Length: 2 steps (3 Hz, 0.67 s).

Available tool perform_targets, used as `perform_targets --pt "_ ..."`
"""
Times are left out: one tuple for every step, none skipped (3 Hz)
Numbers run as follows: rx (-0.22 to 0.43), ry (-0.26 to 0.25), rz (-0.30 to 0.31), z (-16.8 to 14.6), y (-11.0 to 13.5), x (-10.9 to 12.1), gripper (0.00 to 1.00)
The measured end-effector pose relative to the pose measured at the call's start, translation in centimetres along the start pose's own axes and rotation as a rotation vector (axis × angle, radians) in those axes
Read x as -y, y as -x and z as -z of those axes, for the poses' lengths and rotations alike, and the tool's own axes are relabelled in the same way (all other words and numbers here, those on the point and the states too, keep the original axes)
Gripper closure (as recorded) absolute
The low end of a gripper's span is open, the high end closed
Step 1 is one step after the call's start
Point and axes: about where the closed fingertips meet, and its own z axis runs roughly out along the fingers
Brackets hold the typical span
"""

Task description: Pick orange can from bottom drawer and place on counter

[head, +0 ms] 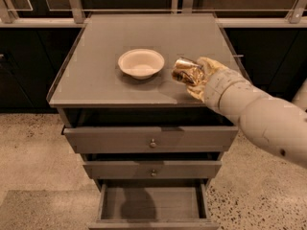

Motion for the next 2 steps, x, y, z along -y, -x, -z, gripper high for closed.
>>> perform_targets --pt "0.035 0.004 -0.033 -3.57 -0.06 0.24 1.00" --pt "0.042 0.007 -0.037 -4.09 0.13 0.16 0.81"
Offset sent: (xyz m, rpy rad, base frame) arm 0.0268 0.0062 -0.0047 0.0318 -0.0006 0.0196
